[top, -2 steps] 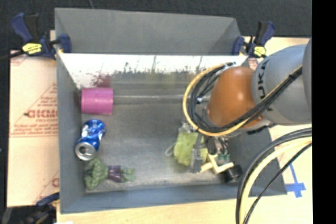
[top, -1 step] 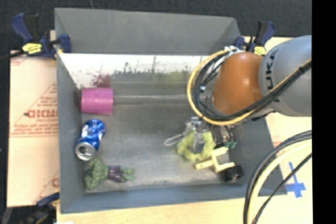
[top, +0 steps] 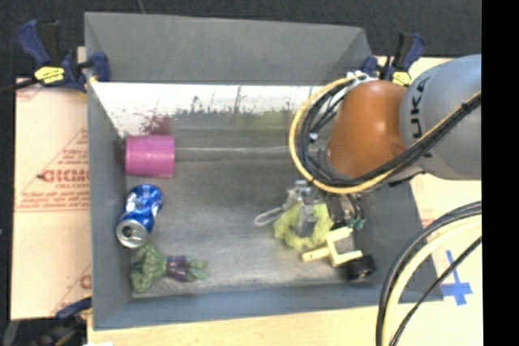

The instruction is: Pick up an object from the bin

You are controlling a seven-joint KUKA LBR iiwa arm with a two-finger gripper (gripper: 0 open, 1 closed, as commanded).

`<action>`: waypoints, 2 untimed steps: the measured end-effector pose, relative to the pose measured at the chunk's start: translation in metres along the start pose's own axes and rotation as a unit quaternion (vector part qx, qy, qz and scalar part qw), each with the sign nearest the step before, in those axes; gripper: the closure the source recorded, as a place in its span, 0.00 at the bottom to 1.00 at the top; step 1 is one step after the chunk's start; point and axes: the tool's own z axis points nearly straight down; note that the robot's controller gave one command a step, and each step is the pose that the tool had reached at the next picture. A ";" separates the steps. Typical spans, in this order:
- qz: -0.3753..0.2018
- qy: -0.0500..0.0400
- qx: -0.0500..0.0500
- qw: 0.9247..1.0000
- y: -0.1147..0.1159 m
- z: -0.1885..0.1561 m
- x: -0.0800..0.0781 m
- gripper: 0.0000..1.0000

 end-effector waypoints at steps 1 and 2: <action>0.001 0.005 -0.001 1.000 -0.002 -0.029 0.003 0.00; 0.001 -0.003 0.001 1.000 -0.009 -0.103 -0.001 0.00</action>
Offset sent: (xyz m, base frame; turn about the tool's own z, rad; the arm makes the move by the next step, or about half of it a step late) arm 0.0000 0.0000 0.0000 0.0000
